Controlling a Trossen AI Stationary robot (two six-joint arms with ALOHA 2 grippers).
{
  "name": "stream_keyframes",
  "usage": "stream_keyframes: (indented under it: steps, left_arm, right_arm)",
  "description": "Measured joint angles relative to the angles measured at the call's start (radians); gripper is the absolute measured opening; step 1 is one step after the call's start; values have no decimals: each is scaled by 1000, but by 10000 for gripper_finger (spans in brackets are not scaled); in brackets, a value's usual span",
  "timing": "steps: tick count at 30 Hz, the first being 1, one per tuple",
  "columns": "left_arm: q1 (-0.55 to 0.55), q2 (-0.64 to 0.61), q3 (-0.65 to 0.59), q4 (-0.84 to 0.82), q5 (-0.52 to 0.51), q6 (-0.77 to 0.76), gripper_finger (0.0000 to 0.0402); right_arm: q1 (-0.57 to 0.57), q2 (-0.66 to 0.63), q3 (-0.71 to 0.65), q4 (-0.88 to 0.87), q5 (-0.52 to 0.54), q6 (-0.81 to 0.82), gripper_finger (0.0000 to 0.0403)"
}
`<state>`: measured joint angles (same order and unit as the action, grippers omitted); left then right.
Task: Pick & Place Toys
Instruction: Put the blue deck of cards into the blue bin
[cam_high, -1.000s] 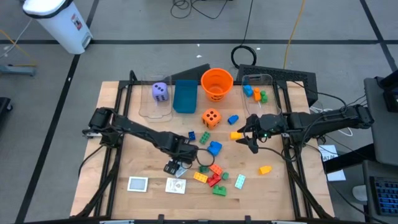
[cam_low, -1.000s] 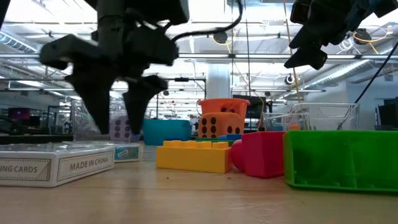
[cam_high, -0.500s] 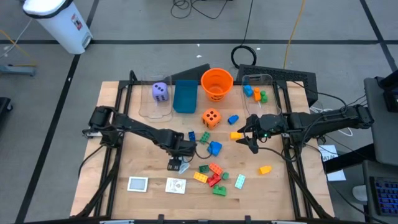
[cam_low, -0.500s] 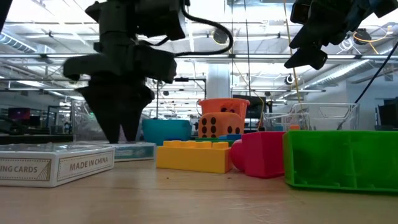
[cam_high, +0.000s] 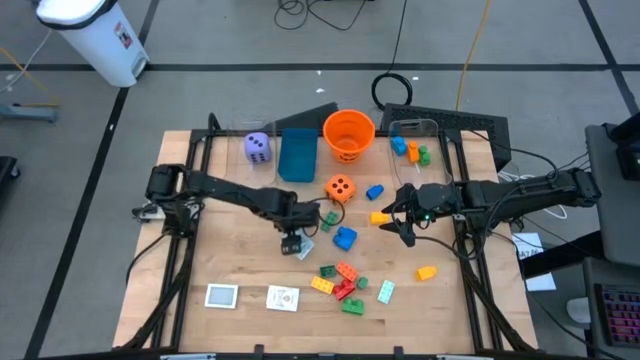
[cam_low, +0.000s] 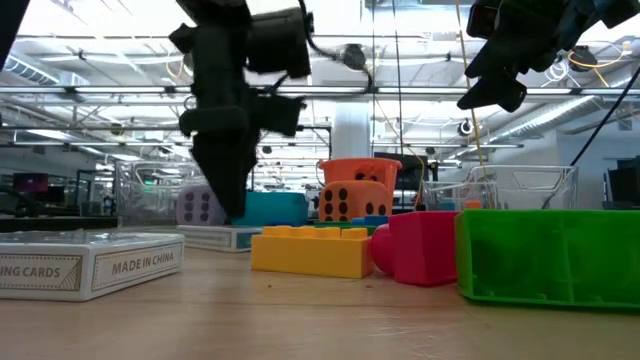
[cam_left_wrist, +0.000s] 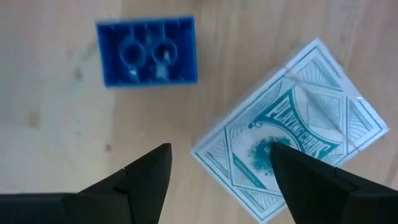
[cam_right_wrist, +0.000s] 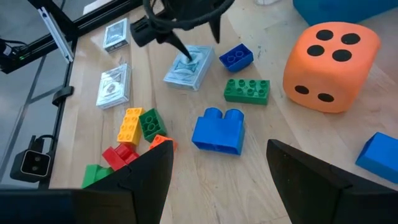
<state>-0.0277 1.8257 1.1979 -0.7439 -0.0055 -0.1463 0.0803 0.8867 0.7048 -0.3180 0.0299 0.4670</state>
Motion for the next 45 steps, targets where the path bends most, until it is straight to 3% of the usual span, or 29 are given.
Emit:
stream_keyframes:
  steps: [8,13,32,36,45]
  left_arm:
    - [-5,-105,38,-21,8,178,234]
    - [-36,-151,39,-35,-7,277,229]
    - [-65,-173,39,88,-48,273,231]
    - [-63,-173,39,88,-48,362,260]
    - [-65,-173,39,91,-21,466,391]
  right_arm:
    - [0,0,1,0,7,-5,251]
    - [0,0,1,1,27,-11,251]
    - [0,0,1,0,29,-8,251]
    - [0,0,1,0,29,-8,251]
    - [0,0,1,-1,29,-8,251]
